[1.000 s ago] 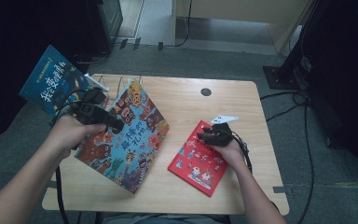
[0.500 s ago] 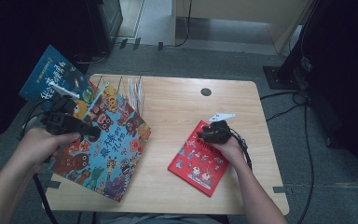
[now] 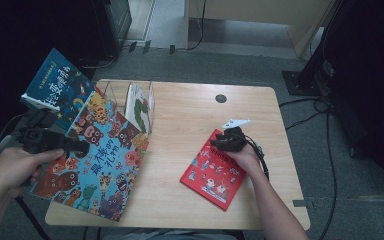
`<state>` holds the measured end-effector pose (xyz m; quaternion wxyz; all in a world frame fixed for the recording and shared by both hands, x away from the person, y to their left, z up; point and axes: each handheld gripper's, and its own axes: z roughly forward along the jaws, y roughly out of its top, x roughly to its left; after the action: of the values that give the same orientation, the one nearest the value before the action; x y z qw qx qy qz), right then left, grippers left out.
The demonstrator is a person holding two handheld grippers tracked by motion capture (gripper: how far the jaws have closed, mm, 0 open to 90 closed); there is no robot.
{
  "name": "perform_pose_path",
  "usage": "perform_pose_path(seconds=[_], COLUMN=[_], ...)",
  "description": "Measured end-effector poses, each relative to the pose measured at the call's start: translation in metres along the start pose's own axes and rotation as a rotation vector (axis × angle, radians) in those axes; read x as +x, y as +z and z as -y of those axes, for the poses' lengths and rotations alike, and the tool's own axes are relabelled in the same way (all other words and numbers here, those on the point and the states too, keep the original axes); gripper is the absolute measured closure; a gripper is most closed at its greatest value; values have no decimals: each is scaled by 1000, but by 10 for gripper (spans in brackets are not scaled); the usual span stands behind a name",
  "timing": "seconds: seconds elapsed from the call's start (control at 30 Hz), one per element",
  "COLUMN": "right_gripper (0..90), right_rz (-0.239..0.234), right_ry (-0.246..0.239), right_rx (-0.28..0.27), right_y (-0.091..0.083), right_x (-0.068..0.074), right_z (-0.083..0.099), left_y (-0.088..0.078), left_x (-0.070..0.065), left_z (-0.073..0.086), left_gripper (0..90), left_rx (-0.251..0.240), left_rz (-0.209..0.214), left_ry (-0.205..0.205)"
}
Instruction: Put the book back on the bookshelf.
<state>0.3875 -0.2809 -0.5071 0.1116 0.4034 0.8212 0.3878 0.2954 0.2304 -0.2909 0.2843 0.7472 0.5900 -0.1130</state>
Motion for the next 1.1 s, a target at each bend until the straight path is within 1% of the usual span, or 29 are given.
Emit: perform_pose_path(seconds=[0.07,0.17,0.27,0.4,0.6,0.7,0.93,1.03,1.1], right_gripper=[582,582,583,584,585,584,585,587,587], right_rz=[0,-1,0,-1,-1,-1,-4,-4,-4], right_ry=[1,-1,1,1,-3,-5,-4,-5,-5], right_rx=[1,2,3,3,0,1,1,0,-1], right_y=[0,1,1,1,2,2,3,3,3], right_x=[0,1,1,1,1,1,1,1,1], right_z=[-1,-1,-1,-1,-2,-2,-3,-3,-3], left_y=[-4,-10,-17,-31,-52,-58,-73,-79,-82], left_x=[2,3,4,10,20,30,46,53,57], left_z=[3,8,13,21,30,29,17,12,7], left_gripper=[805,804,803,803,801,803,799,800,800], left_rx=[-8,-16,-19,-43,-70,-82,-102,-114,-121], left_rz=[-3,-12,-12,-12,-40,-43,-79,-91,-102], left_ry=[-9,-10,-16,-46,-82,-116,-155,-182,-192])
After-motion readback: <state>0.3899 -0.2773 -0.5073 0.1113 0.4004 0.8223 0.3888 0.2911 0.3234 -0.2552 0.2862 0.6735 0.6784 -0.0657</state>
